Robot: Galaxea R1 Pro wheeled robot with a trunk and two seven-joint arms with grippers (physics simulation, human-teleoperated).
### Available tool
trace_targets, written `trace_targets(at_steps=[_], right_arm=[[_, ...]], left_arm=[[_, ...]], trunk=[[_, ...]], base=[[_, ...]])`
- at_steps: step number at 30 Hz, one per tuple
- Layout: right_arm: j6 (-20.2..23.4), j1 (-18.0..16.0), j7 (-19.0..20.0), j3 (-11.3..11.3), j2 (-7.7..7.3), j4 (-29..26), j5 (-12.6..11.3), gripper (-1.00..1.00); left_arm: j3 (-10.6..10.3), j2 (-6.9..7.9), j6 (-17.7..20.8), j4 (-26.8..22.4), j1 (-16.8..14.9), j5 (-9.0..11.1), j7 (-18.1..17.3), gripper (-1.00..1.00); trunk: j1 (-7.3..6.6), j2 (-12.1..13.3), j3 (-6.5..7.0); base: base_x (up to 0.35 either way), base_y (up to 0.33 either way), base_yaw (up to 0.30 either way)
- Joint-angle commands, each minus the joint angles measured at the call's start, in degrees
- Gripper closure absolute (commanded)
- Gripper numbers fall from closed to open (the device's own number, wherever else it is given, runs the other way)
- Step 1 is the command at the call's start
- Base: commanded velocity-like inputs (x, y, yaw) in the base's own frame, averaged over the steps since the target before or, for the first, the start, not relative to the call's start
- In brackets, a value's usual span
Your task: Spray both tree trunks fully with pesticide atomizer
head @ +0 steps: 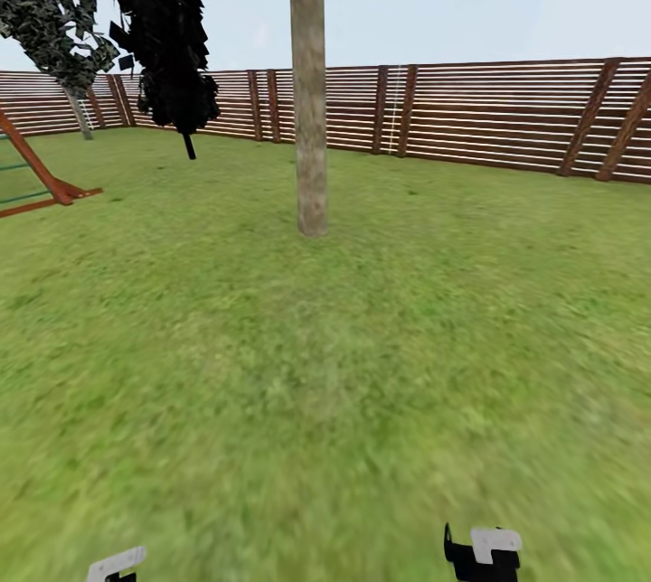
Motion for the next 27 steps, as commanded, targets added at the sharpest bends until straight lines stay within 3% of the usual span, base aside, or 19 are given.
trace_targets(at_steps=[1, 11, 27], right_arm=[[-0.07, -0.04, -0.35, -0.24, 0.01, 0.05, 0.64, -1.0], [-0.07, -0.04, -0.35, -0.24, 0.18, 0.05, 0.64, -1.0], [-0.08, -0.04, -0.26, -0.24, -0.17, 0.08, 0.73, -1.0]], left_arm=[[-0.49, 0.0, -0.12, -0.02, -0.02, 0.25, 0.23, 1.0], [-0.49, 0.0, -0.12, -0.02, -0.02, 0.25, 0.23, 1.0], [-0.49, 0.0, -0.12, -0.02, -0.02, 0.25, 0.23, 1.0]], trunk=[[0.03, -0.02, -0.05], [0.03, -0.02, -0.05], [0.03, -0.02, -0.05]], base=[[0.339, 0.0, 0.0], [0.339, 0.0, 0.099], [0.338, 0.0, 0.006]])
